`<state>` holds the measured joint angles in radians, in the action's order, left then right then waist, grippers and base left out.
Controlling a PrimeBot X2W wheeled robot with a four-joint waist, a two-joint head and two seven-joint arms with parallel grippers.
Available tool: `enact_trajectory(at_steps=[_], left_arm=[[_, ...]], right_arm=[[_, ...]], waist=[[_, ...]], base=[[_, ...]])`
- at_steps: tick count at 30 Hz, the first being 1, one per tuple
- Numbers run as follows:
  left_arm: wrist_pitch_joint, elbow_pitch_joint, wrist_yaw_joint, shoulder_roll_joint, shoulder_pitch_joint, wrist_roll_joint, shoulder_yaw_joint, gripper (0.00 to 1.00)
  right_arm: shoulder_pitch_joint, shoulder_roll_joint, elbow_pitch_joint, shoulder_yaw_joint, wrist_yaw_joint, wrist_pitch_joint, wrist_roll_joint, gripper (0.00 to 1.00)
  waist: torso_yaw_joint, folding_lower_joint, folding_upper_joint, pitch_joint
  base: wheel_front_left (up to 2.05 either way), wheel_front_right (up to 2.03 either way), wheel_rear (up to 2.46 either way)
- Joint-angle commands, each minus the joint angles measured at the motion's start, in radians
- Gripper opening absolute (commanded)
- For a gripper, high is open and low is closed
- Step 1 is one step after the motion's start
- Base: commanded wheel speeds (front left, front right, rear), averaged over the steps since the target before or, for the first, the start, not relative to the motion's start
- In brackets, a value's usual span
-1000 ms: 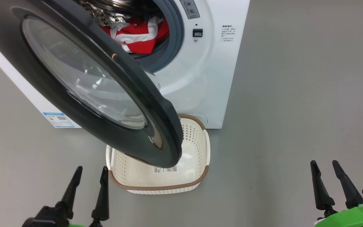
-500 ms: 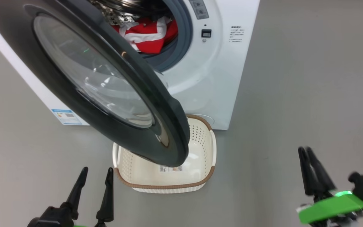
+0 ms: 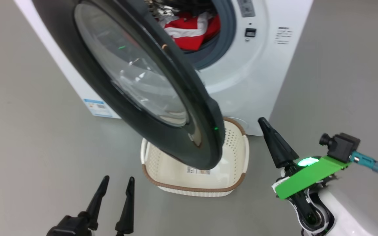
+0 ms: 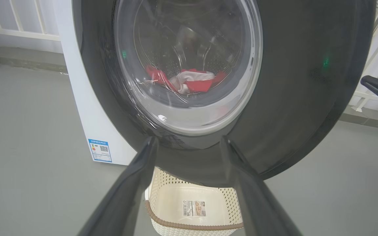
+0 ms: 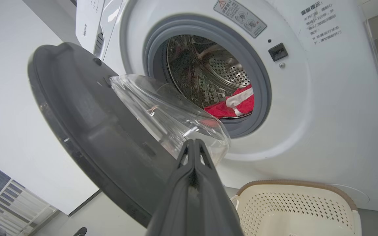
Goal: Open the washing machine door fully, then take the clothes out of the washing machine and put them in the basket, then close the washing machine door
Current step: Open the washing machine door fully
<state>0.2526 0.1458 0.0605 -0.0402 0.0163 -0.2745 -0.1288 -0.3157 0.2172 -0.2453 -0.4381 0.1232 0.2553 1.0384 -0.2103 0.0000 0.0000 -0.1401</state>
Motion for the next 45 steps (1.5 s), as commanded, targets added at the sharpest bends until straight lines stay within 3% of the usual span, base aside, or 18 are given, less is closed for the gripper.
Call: enact_trajectory(at_steps=[1,9,21,37,45], left_arm=[[0.009,-0.031,-0.011,-0.01,-0.002,-0.013,0.017,1.0],[0.009,-0.03,-0.019,-0.01,0.016,-0.041,-0.023,1.0],[0.009,-0.022,-0.028,-0.01,0.018,-0.059,-0.041,1.0],[0.009,-0.013,-0.044,-0.01,-0.015,-0.059,-0.029,1.0],[0.009,-0.03,-0.058,-0.01,-0.026,-0.066,0.0,1.0]], right_arm=[[-0.059,0.031,0.011,-0.071,0.008,0.006,0.065,0.0],[-0.179,0.113,-0.01,-0.227,0.008,-0.01,0.266,0.0],[-0.23,0.15,0.021,-0.421,0.008,-0.007,0.385,0.0],[-0.255,0.073,0.006,-0.574,0.008,0.005,0.421,0.0],[-0.319,0.019,-0.012,-0.642,0.008,0.006,0.431,0.0]], waist=[[-0.042,0.0,0.0,-0.016],[-0.098,0.0,0.0,-0.046],[-0.161,0.0,0.0,-0.036],[-0.289,0.0,0.0,0.02],[-0.304,0.0,0.0,0.01]], base=[[0.0,0.0,0.0],[0.0,0.0,0.0],[0.0,0.0,0.0],[0.0,0.0,0.0],[0.0,0.0,0.0]])
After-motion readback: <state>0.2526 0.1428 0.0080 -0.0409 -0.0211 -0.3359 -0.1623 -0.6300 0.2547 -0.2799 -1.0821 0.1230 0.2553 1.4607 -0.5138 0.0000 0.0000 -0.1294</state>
